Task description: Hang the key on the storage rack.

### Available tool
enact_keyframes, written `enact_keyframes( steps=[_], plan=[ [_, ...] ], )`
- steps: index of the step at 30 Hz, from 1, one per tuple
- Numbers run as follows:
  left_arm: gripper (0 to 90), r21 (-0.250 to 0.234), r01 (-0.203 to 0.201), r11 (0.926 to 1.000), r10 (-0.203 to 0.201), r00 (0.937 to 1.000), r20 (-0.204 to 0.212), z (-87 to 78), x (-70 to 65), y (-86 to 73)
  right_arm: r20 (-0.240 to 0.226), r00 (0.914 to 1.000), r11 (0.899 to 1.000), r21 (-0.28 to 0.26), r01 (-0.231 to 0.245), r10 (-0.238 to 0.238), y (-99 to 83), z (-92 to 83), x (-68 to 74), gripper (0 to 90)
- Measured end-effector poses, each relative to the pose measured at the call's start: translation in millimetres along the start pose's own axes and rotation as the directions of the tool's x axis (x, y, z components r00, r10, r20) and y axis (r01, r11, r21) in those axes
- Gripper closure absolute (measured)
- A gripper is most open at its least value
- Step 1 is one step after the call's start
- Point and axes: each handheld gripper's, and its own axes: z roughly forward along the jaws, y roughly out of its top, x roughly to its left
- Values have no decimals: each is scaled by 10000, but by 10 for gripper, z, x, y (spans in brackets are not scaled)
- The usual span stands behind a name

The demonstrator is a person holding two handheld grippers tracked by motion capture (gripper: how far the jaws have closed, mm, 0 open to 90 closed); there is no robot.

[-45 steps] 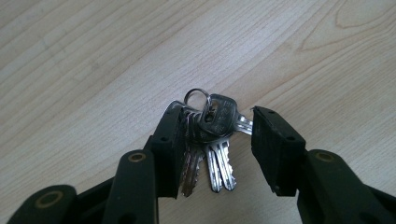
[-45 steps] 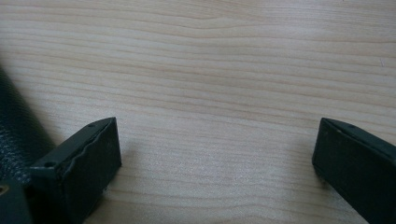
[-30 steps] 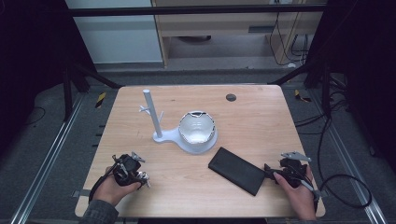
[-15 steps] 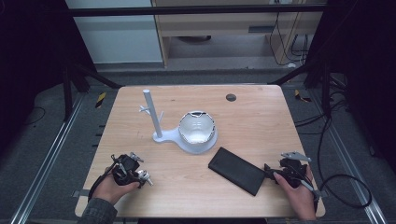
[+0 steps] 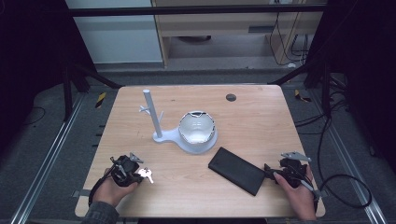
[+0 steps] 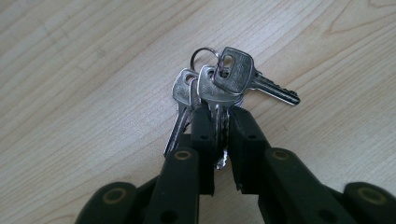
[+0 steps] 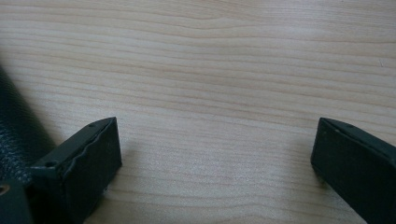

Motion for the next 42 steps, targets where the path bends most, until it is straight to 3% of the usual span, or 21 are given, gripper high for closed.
enact_keyframes(
  steps=[8,15,18,22,26,32,42],
  plan=[
    [841,227,-213,9995,214,9998,-43,13,-45,4,-2,10000,10000,-1,7,-7,0,0,0,20],
    [848,-169,-93,9998,90,9998,-198,-74,-54,-19,-45,10000,10000,-7,31,-31,2,2,-2,21],
    [900,-372,-101,9993,96,9999,-120,-140,-57,-17,-47,10000,10000,-7,29,-29,2,1,-2,22],
    [900,-106,-203,9997,203,9998,-84,-123,-33,0,-40,10000,10000,-14,14,-14,2,1,0,23],
    [900,-261,-220,9994,216,9997,-135,-150,-32,21,-45,10000,10000,-11,35,-35,1,1,-1,23],
    [900,-533,-433,9976,431,9991,-32,-356,-3,117,-41,10000,10000,-16,15,-15,2,2,1,23],
    [900,-1023,-862,9910,861,9963,-47,-924,164,502,-48,10000,10000,-4,-43,43,5,3,7,22]
  ],
)
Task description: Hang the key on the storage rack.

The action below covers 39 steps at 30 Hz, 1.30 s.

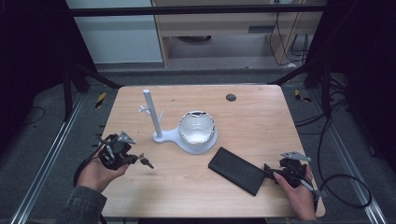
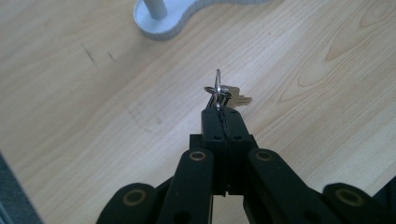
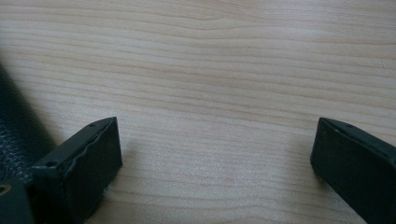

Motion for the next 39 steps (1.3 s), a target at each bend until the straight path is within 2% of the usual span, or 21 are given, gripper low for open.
enact_keyframes(
  steps=[2,3,9,17,23,26,31,39],
  plan=[
    [900,2,-56,10000,56,10000,-32,-49,20,41,-11,10000,10000,-6,20,-20,2,2,0,22],
    [900,-11,-93,10000,93,9999,-83,-145,75,122,-5,10000,10000,-5,22,-22,3,3,1,22],
    [900,87,-115,9999,119,9990,-429,-392,281,285,-2,10000,10000,15,-17,17,6,3,6,22],
    [900,179,-45,9998,58,9974,-722,-636,483,424,-2,10000,10000,6,89,-89,8,10,2,19],
    [900,257,267,9993,-249,9974,-675,-682,602,479,-48,9998,9998,12,179,-179,13,20,-1,15],
    [900,459,323,9984,-288,9968,-744,-682,637,504,-50,9998,9998,11,177,-177,13,20,-1,15],
    [900,544,48,9985,-7,9972,-747,-681,613,571,-50,9998,9998,12,181,-181,13,20,-2,15],
    [900,441,124,9989,-86,9964,-848,-725,628,679,-49,9998,9998,14,182,-182,13,20,-2,15]
  ],
)
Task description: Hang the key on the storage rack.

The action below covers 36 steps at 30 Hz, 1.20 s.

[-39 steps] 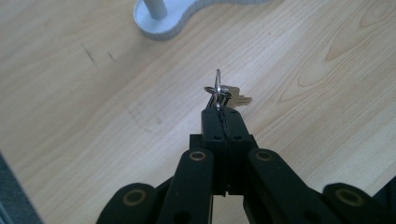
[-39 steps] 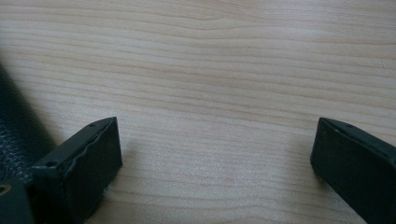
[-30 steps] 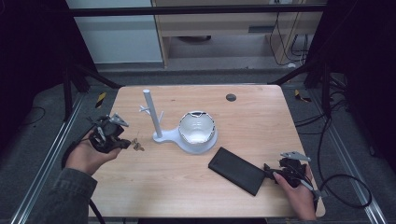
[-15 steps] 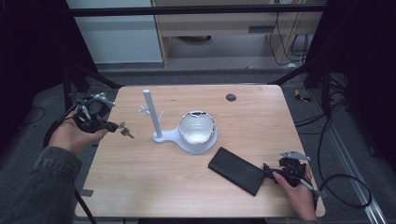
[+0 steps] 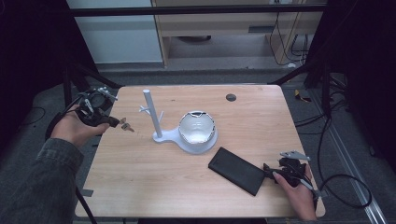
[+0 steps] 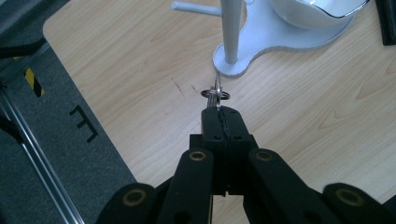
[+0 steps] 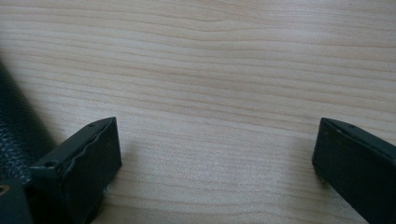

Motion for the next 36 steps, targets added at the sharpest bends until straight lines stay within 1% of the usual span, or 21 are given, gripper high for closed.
enact_keyframes(
  steps=[1,2,3,4,9,12,14,20,28,36],
  plan=[
    [900,-61,-11,10000,11,10000,-47,-15,2,24,0,10000,10000,0,3,-3,0,0,0,15],
    [900,-140,-107,9998,106,9999,-94,-25,6,52,-2,10000,10000,-1,1,-1,0,0,0,15],
    [900,-114,-150,9998,148,9998,-164,-36,7,80,-3,10000,10000,-21,1,-1,0,2,0,15],
    [900,-72,-44,10000,43,9999,-167,-43,-2,104,-5,10000,10000,-27,27,-27,1,4,-1,14],
    [900,-193,-98,9998,93,9997,-236,-69,-18,238,-2,10000,10000,-34,28,-28,5,9,0,13],
    [900,-105,-282,9995,277,9987,-433,-78,-51,305,-22,10000,10000,-37,23,-23,5,7,1,14],
    [900,-103,-331,9994,326,9987,-397,-76,-70,332,-22,10000,10000,-40,29,-29,4,7,1,14],
    [900,32,-492,9988,493,9977,-457,-32,-80,381,-17,10000,10000,-32,60,-61,4,7,-1,14],
    [900,-73,-445,9990,442,9982,-416,-34,-78,397,-20,10000,10000,-37,22,-22,4,7,1,14],
    [900,-123,-535,9985,530,9979,-374,-26,-111,435,-19,10000,10000,-34,26,-26,4,7,1,14]
  ],
)
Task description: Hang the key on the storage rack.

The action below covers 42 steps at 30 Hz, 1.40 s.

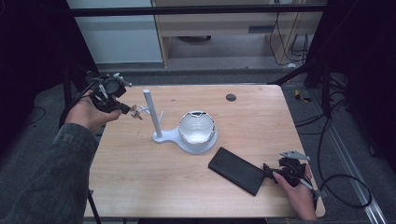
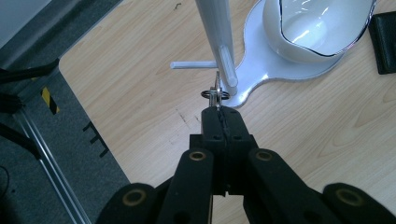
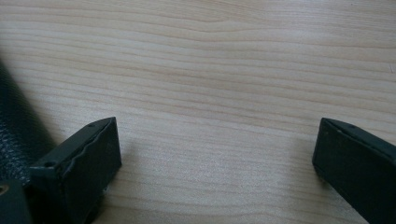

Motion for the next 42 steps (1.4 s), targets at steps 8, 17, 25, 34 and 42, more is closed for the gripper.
enact_keyframes(
  steps=[8,17,25,34,42],
  plan=[
    [900,-74,-43,10000,44,9999,108,8,-18,35,-3,10000,10000,-2,-16,16,0,0,1,14],
    [900,29,-120,9999,120,9999,9,52,-33,71,0,10000,10000,-2,15,-15,0,0,-1,14],
    [900,-35,-105,9999,105,9999,41,93,-53,107,-1,10000,10000,1,9,-9,0,0,-1,14],
    [899,-37,-94,9999,93,9998,-175,145,-71,111,-7,10000,10000,2,-5,5,1,0,0,14],
    [743,-1027,90,9947,-146,9985,-536,65,-79,-143,-42,10000,10000,8,62,-62,9,11,-2,8]
  ],
)
